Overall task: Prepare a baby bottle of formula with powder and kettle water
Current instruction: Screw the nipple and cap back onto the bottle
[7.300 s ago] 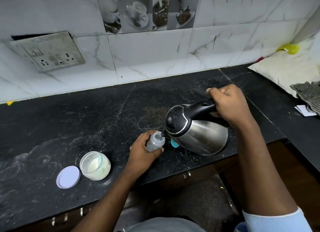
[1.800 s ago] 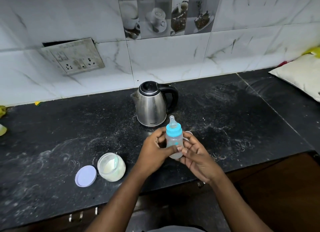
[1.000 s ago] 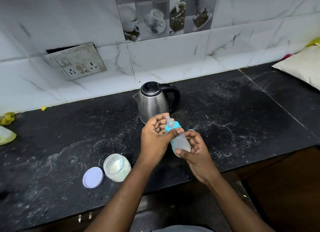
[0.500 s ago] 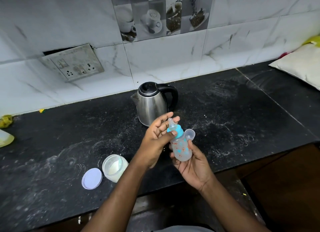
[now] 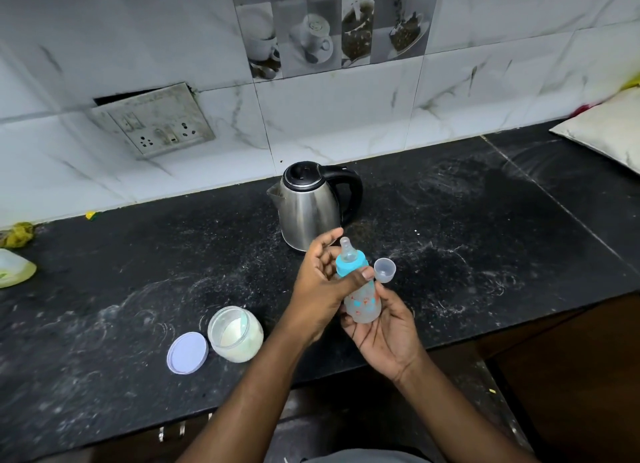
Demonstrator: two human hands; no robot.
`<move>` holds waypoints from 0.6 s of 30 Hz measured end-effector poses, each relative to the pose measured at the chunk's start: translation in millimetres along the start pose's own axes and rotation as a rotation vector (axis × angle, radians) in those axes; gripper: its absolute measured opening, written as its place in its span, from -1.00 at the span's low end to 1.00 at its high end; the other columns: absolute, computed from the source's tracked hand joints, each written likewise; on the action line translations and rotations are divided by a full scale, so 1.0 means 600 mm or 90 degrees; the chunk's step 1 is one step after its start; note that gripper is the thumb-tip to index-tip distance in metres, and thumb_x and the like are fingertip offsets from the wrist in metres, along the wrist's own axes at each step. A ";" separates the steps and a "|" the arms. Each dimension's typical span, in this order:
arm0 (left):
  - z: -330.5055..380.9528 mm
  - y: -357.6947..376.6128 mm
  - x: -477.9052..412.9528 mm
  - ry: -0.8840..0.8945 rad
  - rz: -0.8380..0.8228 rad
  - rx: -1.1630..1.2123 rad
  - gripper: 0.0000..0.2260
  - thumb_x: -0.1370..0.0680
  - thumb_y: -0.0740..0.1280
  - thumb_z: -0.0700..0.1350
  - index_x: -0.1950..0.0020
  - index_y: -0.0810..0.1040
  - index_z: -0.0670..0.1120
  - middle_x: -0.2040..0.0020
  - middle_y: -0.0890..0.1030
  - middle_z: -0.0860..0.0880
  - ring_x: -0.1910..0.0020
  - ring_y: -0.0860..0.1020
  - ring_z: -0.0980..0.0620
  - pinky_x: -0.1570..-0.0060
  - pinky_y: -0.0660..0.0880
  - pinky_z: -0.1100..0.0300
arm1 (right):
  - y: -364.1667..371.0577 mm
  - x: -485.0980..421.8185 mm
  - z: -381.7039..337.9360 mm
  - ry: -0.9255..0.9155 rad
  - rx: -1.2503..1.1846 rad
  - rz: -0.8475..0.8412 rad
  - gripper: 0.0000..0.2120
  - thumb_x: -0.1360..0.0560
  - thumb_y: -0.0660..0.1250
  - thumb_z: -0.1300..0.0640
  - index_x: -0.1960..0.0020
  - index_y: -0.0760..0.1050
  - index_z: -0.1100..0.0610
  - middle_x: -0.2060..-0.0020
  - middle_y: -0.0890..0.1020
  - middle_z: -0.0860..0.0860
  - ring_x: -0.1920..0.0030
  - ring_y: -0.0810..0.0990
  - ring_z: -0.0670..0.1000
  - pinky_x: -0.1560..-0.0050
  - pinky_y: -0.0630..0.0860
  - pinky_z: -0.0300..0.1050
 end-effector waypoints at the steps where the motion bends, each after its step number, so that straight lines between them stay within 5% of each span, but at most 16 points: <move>1: -0.002 -0.001 -0.002 0.003 0.010 -0.001 -0.27 -0.36 0.62 -0.26 -0.48 0.45 0.00 -0.09 0.71 -0.05 -0.09 0.69 0.03 -0.08 0.65 0.12 | 0.001 0.000 0.000 -0.003 -0.001 0.004 -0.45 -0.28 0.68 0.06 -0.22 0.68 0.21 -0.11 0.68 0.19 0.03 0.66 0.13 0.09 0.57 -0.07; 8: 0.006 -0.007 -0.003 -0.031 -0.067 0.033 -0.43 -0.54 0.48 -0.24 -0.54 0.42 -0.07 -0.34 0.68 -0.13 -0.31 0.65 -0.03 -0.17 0.62 0.13 | -0.001 -0.001 -0.012 -0.025 0.058 0.008 -0.46 -0.48 0.55 0.01 -0.37 0.56 0.21 -0.20 0.63 0.20 -0.01 0.63 0.09 0.03 0.61 -0.10; 11: 0.010 0.008 0.000 -0.035 0.020 0.025 -0.63 -0.55 0.52 -0.25 -0.33 0.56 -0.17 -0.14 0.74 -0.09 -0.06 0.72 0.07 -0.01 0.62 0.23 | 0.000 -0.005 -0.011 -0.054 0.097 -0.029 -0.60 -0.66 0.27 0.09 -0.47 0.39 0.19 -0.41 0.51 0.25 -0.26 0.60 0.12 -0.24 0.54 0.02; 14: 0.003 0.025 0.003 -0.037 0.085 0.026 -0.78 -0.51 0.57 -0.25 -0.06 0.57 -0.17 0.13 0.73 -0.03 0.16 0.70 0.06 0.13 0.63 0.15 | 0.011 -0.006 -0.001 -0.043 0.122 -0.013 -0.55 -0.69 0.19 -0.02 -0.50 0.42 0.19 -0.42 0.55 0.18 -0.31 0.60 0.07 -0.30 0.50 -0.01; 16: 0.000 0.026 0.002 -0.031 0.085 0.000 -0.78 -0.49 0.60 -0.21 0.03 0.57 -0.14 0.18 0.71 -0.04 0.18 0.67 0.02 0.11 0.61 0.07 | 0.014 -0.010 0.006 -0.033 0.174 0.034 -0.52 -0.68 0.15 -0.15 -0.45 0.51 0.11 -0.34 0.62 0.11 -0.19 0.63 0.03 -0.12 0.50 -0.06; 18: -0.001 0.023 -0.002 -0.020 0.031 -0.043 -0.79 -0.45 0.60 -0.23 0.08 0.58 -0.14 0.12 0.72 -0.11 0.07 0.69 -0.04 0.01 0.63 0.02 | 0.011 -0.014 0.007 -0.009 0.218 0.091 -0.53 -0.66 0.16 -0.23 -0.29 0.60 0.07 -0.06 0.69 0.05 0.16 0.62 -0.06 0.31 0.44 -0.20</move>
Point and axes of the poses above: each hand's wrist, its own x-axis away from the middle knuckle, its own y-axis out of the palm, z = x × y, the point moved 3 cm from there along -x, towards the middle knuckle
